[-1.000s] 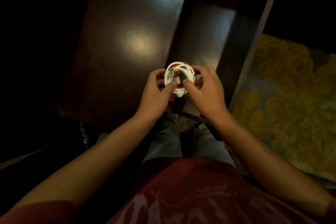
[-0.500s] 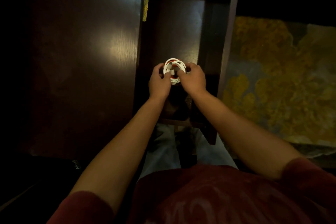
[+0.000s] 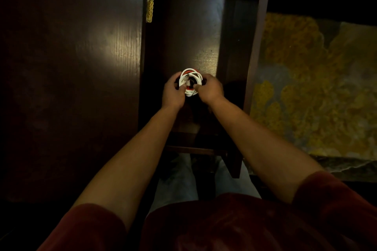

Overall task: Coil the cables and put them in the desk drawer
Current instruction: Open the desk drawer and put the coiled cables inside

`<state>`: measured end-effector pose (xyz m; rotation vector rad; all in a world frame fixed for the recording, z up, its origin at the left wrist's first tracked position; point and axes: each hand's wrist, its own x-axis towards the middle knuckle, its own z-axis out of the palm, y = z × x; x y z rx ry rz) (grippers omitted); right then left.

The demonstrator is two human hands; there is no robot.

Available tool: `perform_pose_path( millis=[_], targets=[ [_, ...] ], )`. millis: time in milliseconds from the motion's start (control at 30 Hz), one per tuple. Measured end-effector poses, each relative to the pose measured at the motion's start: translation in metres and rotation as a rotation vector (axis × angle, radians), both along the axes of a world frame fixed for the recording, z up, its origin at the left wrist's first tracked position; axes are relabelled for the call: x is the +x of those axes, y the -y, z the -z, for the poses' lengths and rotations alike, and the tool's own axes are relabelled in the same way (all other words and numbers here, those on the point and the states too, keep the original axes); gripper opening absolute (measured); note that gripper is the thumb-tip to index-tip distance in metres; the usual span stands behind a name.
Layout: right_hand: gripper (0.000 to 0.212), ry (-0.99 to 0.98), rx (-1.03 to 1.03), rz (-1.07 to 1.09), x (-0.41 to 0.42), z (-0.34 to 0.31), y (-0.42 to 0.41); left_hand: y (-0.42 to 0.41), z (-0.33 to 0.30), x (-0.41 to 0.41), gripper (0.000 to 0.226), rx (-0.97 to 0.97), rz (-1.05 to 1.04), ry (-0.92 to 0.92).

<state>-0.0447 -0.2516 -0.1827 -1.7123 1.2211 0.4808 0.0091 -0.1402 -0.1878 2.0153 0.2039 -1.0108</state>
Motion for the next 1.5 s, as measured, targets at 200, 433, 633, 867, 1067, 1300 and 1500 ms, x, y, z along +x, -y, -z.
perform_pose_path(
  millis=[200,433,633,867,1067,1300,1500],
  targets=[
    [0.044,-0.028,0.019,0.032,0.002,0.008,0.0,0.008,-0.005,0.0,0.047,0.034,0.057,0.046],
    [0.049,-0.069,-0.041,-0.008,0.003,0.008,0.001,0.009,-0.004,0.001,0.053,0.068,0.096,0.029],
    [0.065,-0.022,-0.131,-0.115,0.003,-0.03,0.004,0.003,-0.023,0.008,0.06,0.128,0.147,0.134],
    [0.056,0.444,-0.575,-0.385,-0.013,-0.147,0.026,-0.009,-0.114,0.015,0.053,-0.056,0.291,0.568],
    [0.055,0.569,-0.702,-0.204,-0.061,-0.166,0.067,-0.032,-0.167,0.048,0.043,0.146,0.626,1.171],
    [0.044,0.149,-0.047,0.345,-0.1,-0.094,0.088,-0.072,-0.143,0.106,0.052,0.508,0.692,1.066],
    [0.038,0.089,0.28,0.4,-0.081,-0.072,0.107,-0.079,-0.134,0.116,0.053,0.55,0.613,1.03]
  ],
)
